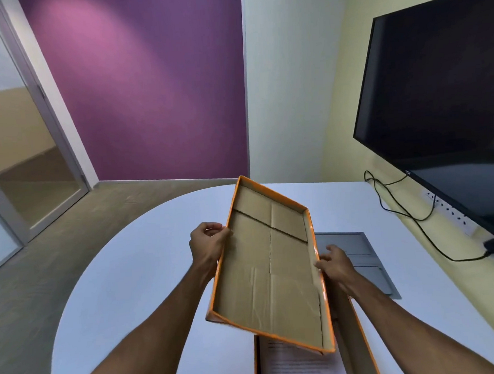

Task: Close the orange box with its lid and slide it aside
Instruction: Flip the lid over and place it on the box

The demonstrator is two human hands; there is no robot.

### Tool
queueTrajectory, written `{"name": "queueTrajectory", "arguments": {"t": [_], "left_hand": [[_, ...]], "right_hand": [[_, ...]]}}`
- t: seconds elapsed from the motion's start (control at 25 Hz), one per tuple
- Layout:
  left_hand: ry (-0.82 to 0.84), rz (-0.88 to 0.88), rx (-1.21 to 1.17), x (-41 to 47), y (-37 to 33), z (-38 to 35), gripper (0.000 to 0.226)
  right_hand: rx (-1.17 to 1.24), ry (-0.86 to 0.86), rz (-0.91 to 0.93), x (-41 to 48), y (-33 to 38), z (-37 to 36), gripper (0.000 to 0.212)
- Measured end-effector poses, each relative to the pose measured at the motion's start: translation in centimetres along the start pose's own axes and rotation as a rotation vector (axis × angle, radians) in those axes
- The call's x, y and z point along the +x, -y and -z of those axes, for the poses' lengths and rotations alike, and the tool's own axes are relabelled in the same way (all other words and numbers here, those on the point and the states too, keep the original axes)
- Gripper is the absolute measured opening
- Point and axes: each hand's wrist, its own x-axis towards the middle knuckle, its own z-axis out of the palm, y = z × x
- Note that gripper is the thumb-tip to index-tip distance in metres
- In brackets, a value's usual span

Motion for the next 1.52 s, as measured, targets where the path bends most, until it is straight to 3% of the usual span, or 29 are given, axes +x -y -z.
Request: {"name": "queueTrajectory", "arguments": {"t": [0.12,0.32,0.44,0.56,0.68,0.76,0.84,1.04,1.28,1.52], "left_hand": [[0.024,-0.007,0.029,-1.5,-1.5,-1.7,0.018],[0.054,-0.028,0.058,-5.2,-2.0,-5.8,0.032],[0.045,-0.063,0.059,-6.9,-2.5,-7.5,0.040],[0.079,-0.124,0.087,-7.6,-3.2,-8.4,0.050],[0.213,-0.164,0.043,-7.4,-3.4,-8.2,0.054],[0.311,-0.051,-0.072,-6.6,-3.0,-7.2,0.047],[0.373,0.168,-0.169,-5.4,-2.0,-6.0,0.055],[0.466,0.404,0.025,-3.5,-0.4,-4.4,0.077],[0.378,0.452,-0.057,-2.4,0.5,-3.4,0.082],[0.243,0.340,-0.027,-1.0,1.6,-1.9,0.059]], "right_hand": [[-0.053,-0.153,0.147,-0.7,2.8,-0.5,0.062],[0.268,0.009,0.239,-2.9,7.8,-3.0,0.044],[0.263,0.079,0.253,-4.1,9.6,-3.1,0.049],[0.245,0.057,0.266,-4.8,10.7,-2.1,0.036],[0.287,0.040,0.247,-5.1,11.2,-0.5,0.023],[0.407,0.050,0.202,-5.5,11.7,0.6,0.017],[0.515,0.056,0.186,-5.8,12.5,1.7,0.021],[0.622,0.064,0.182,-6.2,13.9,4.5,0.024],[0.680,0.126,0.134,-5.4,13.1,5.4,0.029],[0.466,0.044,0.123,-4.2,10.4,6.2,0.033]]}}
